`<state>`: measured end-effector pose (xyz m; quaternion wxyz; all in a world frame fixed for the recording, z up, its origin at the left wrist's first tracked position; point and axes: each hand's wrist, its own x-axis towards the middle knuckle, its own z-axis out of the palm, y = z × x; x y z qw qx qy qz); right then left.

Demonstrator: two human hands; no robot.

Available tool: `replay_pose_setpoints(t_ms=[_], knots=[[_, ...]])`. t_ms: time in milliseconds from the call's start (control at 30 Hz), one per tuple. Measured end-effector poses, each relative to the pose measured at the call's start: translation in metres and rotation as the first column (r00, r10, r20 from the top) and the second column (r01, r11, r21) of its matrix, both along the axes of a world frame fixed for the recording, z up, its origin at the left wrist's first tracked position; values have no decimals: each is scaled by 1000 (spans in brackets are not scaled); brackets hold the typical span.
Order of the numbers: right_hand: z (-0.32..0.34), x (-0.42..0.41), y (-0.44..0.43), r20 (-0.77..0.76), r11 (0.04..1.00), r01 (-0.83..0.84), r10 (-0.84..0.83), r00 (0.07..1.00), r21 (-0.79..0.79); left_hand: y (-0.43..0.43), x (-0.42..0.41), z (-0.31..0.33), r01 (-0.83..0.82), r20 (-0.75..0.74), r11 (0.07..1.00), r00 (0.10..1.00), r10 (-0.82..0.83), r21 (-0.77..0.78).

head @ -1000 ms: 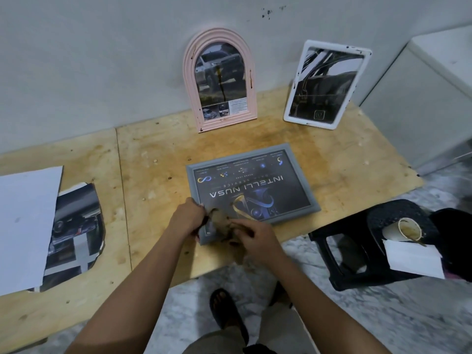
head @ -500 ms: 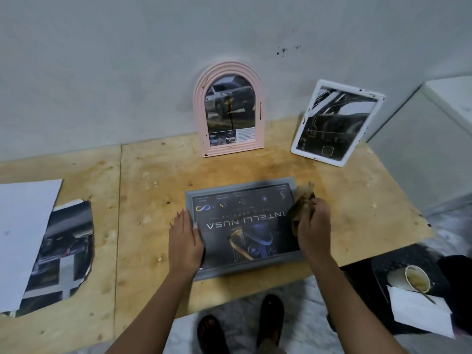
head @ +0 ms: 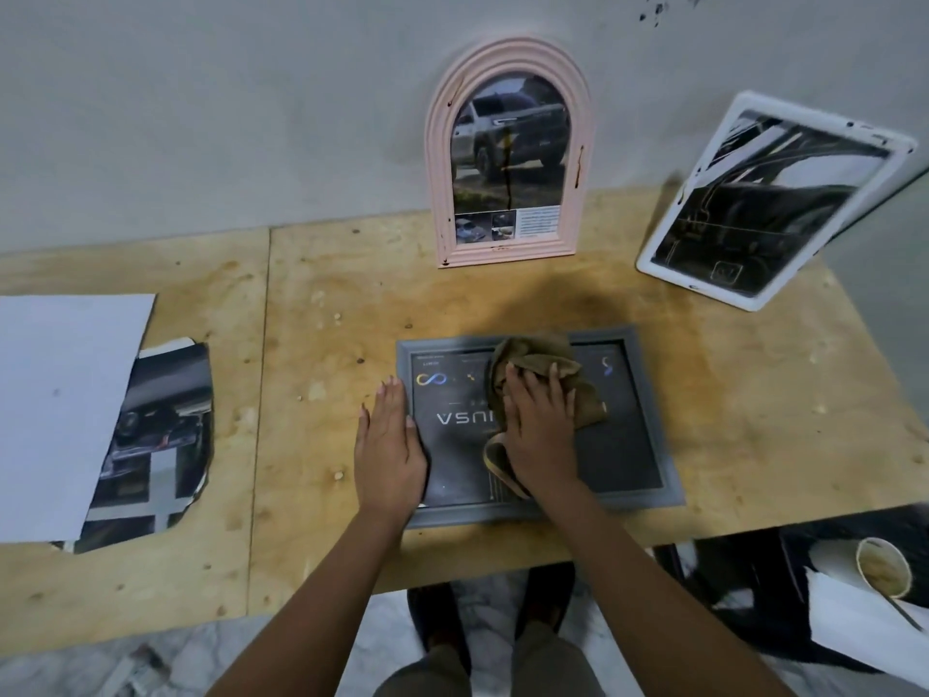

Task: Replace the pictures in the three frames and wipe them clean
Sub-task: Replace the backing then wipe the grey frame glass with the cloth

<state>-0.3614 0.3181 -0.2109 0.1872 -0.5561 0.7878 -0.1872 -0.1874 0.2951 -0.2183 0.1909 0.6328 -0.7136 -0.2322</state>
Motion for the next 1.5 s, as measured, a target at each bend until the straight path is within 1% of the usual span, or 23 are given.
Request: replay_pose_setpoints(t_ms=[67,167,300,467,533,600,667,700,767,867,967,1033,1067,1133,1167,1200,1233,1300,1333,1400,1433,1467,1500], knots=[[-2,12,-5,41,996,-87,87,995,-2,1,0,1,0,-16,1000,1000,0,-8],[-5,15,-9,83,991,-128,130,988,-34,1,1,1,-7,-39,1000,999,6,-18],[-5,15,-12,111,963,-258,266,958,-78,1,2,0,-18,-59,1000,998,17,-17],[0,19,0,192,933,-313,345,919,-179,0,2,-2,-20,-79,1000,997,19,-21],[-3,13,11,202,903,-378,417,886,-205,1,2,-3,-19,-84,1000,996,18,-20],[-4,4,19,263,875,-444,482,836,-193,1,2,-3,-26,-96,999,995,24,-20],[-3,-5,26,334,864,-479,502,798,-154,1,2,-3,-29,-103,999,994,27,-19],[-1,-8,30,352,866,-477,497,793,-148,1,3,-2,-26,-103,1000,994,24,-18],[4,-15,38,361,892,-416,453,815,-179,1,3,-1,-20,-108,1000,994,19,-9],[9,-32,54,364,937,-276,339,867,-216,1,4,0,-20,-112,1000,994,19,0],[12,-60,69,301,968,-109,176,937,-226,1,5,1,-4,-106,1000,994,4,-3],[20,-75,74,270,984,4,45,962,-179,1,4,1,0,-107,1000,994,-1,-6],[25,-80,73,271,990,26,13,962,-138,0,4,1,-1,-105,1000,994,0,-7],[36,-84,67,306,994,77,-51,951,-73,0,4,1,-1,-92,1000,996,1,-5],[42,-85,60,333,987,150,-121,935,-65,0,3,2,1,-85,1000,996,-2,-6],[47,-87,54,374,964,258,-218,902,-60,0,3,2,3,-78,1000,997,-3,-4],[52,-89,47,425,923,381,-320,847,-64,0,3,3,4,-71,1000,997,-4,0],[61,-97,39,537,790,604,-465,703,-106,0,3,4,10,-60,1000,998,-10,-2],[64,-101,37,554,724,676,-508,660,-141,0,3,4,13,-54,1000,998,-13,0],[68,-110,38,468,637,745,-606,644,-200,1,2,5,18,-41,1000,999,-17,11],[66,-114,41,411,619,753,-640,649,-225,1,2,6,19,-36,1000,999,-18,16],[62,-119,45,354,627,741,-654,669,-242,1,1,7,18,-33,1000,999,-17,19],[55,-123,50,290,662,708,-646,706,-247,1,1,9,16,-33,1000,999,-15,19]])
